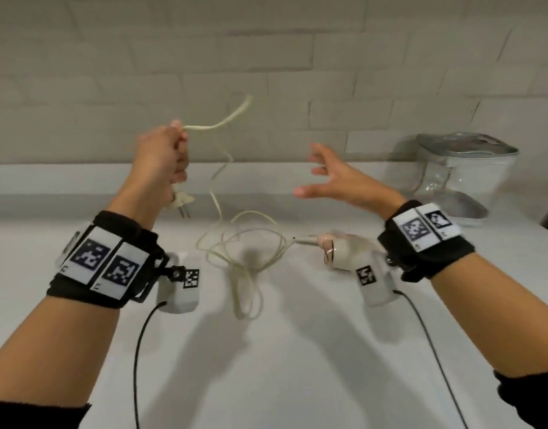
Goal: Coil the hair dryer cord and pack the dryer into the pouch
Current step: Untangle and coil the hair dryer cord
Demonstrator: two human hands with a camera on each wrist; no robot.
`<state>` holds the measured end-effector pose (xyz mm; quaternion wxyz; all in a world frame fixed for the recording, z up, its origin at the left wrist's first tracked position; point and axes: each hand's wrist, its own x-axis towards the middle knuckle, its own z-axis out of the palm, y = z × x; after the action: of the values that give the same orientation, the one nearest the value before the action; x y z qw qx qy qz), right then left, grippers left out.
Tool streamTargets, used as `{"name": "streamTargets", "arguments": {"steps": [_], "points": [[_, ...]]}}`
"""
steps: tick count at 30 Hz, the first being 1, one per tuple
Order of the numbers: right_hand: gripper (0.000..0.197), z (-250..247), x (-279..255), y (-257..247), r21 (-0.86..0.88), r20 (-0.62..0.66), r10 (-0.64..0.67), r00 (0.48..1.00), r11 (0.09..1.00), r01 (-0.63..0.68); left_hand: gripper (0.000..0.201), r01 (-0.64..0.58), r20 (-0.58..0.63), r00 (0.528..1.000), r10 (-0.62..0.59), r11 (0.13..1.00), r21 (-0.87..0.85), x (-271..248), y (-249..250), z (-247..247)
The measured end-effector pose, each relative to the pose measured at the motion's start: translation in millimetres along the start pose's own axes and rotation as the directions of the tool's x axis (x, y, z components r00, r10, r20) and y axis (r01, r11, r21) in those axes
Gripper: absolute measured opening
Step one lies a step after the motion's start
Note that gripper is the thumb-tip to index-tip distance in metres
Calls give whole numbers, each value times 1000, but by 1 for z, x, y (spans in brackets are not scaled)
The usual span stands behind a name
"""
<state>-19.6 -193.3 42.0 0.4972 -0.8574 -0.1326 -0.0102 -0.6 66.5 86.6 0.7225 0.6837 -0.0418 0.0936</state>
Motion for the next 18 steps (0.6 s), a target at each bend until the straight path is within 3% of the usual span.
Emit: {"name": "streamTargets", "arguments": {"steps": [2, 4, 5, 6, 7, 8, 11, 13, 16, 18], "points": [[130, 12, 19, -15, 35, -79, -109, 991, 993, 112, 35, -66, 177, 983, 42, 989, 135, -7, 15, 18], [140, 18, 29, -36, -56, -164, -235, 958, 972, 229, 35, -125, 360, 933, 28, 961, 248, -15, 29, 32], [129, 16, 36, -42, -43, -218, -297, 930, 955, 294, 35, -145, 428, 904, 8, 947, 288, -19, 36, 37], [98, 14, 39, -46, 11, -220, -358, 908, 929, 369, 35, -162, 473, 881, -6, 936, 313, -21, 42, 41], [52, 14, 41, -48, 116, -217, -368, 904, 910, 398, 35, -175, 492, 871, -3, 932, 316, -22, 47, 43], [17, 15, 39, -47, 204, -194, -387, 902, 883, 423, 35, -176, 479, 877, 19, 942, 287, -23, 50, 43], [36, 8, 30, -15, 279, -118, -299, 947, 905, 320, 35, -140, 289, 950, 117, 988, 61, -17, 53, 32], [35, 8, 15, 14, 256, -17, -233, 972, 939, 229, 35, -112, 148, 982, 120, 992, -62, -9, 46, 16], [34, 5, -5, 52, 294, 83, -105, 991, 953, 76, 36, -1, 8, 1000, 3, 983, -184, 2, 15, -15], [35, -1, -18, 69, 307, 106, -13, 994, 951, -20, 36, 108, -105, 984, -140, 958, -265, 7, -13, -38]]}}
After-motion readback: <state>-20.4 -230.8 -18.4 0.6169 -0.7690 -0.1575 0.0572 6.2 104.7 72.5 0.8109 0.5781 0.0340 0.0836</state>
